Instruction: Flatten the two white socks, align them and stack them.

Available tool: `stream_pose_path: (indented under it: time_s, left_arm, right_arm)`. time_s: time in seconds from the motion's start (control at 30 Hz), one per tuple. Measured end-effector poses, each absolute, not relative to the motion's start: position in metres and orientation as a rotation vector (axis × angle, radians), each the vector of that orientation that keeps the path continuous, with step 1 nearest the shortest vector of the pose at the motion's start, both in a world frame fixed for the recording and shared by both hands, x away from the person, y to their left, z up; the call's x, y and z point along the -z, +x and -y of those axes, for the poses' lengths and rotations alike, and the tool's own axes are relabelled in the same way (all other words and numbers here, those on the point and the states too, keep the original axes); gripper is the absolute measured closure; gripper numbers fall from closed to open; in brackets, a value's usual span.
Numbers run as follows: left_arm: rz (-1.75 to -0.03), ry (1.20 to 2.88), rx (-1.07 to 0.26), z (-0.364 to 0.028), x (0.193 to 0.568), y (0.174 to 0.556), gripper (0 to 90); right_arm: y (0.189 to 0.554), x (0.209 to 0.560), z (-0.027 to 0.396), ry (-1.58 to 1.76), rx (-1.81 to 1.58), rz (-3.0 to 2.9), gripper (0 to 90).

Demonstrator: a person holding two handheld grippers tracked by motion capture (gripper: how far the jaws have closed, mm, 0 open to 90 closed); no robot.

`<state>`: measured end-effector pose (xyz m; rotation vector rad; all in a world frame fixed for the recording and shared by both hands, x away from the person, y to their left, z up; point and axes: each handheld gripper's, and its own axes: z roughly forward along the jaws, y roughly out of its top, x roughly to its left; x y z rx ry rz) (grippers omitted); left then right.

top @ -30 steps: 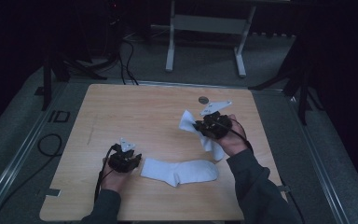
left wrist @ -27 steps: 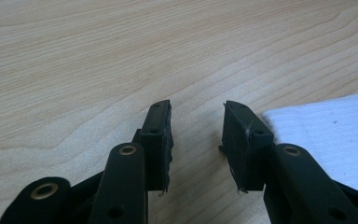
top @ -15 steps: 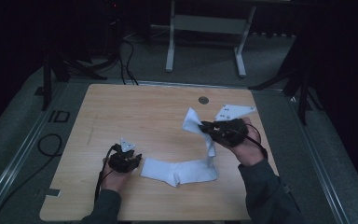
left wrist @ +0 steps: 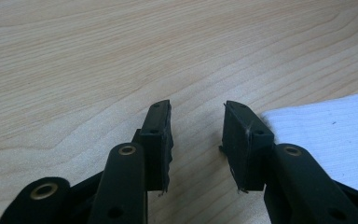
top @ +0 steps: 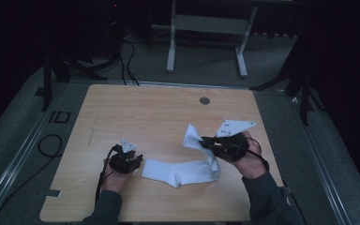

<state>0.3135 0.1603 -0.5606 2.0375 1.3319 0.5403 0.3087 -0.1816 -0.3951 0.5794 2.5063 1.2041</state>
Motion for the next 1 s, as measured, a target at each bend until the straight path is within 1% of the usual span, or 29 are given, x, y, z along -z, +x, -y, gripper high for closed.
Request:
stream_pose_path:
  time_s: [0.03,0.07,0.27,0.43,0.5,0.53,0.67,1.0]
  left_arm:
    - [-1.332,2.038,-0.540,-0.160,0.561,0.314,62.0]
    - [-1.332,2.038,-0.540,-0.160,0.561,0.314,62.0]
    - [-1.333,2.037,-0.537,-0.160,0.561,0.313,62.0]
    - [-1.332,2.039,-0.538,-0.160,0.561,0.313,62.0]
    - [-1.332,2.039,-0.538,-0.160,0.561,0.313,62.0]
    - [-1.332,2.039,-0.539,-0.160,0.561,0.314,62.0]
    - [-1.331,2.041,-0.538,-0.160,0.560,0.314,61.9]
    - [-1.331,2.041,-0.537,-0.160,0.560,0.314,61.8]
  right_arm:
    - [0.309,0.395,0.182,0.579,-1.204,-2.506,82.4]
    - [0.310,0.405,0.177,0.582,-1.210,-2.531,82.4]
    - [0.312,0.426,0.158,0.575,-1.237,-2.601,82.4]
    - [0.311,0.437,0.143,0.565,-1.264,-2.647,82.4]
    - [0.311,0.437,0.143,0.565,-1.264,-2.647,82.4]
    - [0.310,0.445,0.133,0.565,-1.257,-2.672,82.4]
    - [0.310,0.453,0.125,0.579,-1.239,-2.687,82.4]
    - [0.321,0.480,0.098,0.694,-1.176,-2.721,82.6]
